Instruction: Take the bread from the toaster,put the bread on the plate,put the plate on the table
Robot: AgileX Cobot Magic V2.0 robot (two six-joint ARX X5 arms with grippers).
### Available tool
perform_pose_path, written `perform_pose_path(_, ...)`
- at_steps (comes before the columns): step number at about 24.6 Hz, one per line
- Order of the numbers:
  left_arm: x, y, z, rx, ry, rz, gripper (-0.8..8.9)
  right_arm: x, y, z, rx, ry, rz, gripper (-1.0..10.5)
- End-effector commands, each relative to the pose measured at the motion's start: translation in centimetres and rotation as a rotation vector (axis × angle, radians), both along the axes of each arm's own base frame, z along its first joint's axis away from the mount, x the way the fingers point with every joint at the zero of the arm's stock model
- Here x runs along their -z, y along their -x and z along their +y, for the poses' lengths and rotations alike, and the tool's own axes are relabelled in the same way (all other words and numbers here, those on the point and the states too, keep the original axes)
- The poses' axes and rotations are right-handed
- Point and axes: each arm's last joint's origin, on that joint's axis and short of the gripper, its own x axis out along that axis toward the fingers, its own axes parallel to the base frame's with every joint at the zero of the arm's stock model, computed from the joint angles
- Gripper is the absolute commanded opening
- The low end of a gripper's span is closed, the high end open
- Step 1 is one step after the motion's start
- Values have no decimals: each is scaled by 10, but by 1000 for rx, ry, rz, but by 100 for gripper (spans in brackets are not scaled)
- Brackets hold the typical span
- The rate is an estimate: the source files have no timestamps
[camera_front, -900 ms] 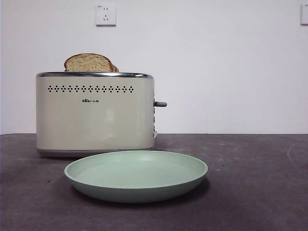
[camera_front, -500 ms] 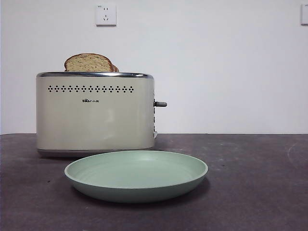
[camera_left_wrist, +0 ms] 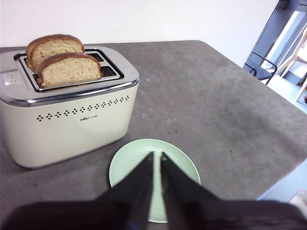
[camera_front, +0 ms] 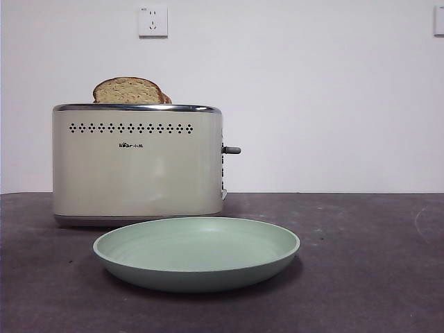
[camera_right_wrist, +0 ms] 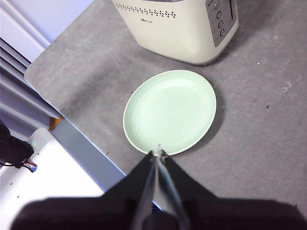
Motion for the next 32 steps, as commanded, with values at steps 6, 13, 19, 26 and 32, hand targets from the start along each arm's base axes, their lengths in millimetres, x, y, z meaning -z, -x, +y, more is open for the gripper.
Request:
perform_pose_path(6, -1, -2, 0, 0, -30, -26, 602, -1, 0, 1, -14, 3, -16, 598)
perform_pose_path(13, -7, -18, -1, 63, -121, -149, 602, -1, 1, 3, -33, 3, -16, 599)
perform_pose_path(19, -15, -48, -4, 103, -177, -274, 601, -1, 1, 3, -33, 3, -16, 599)
perform_pose_path(26, -15, -103, -9, 133, -220, -361, 601, -1, 1, 3, -33, 3, -16, 599)
perform_pose_path(32, -5, -162, -17, 148, -249, -354, 595, -1, 1, 3, -33, 3, -16, 598)
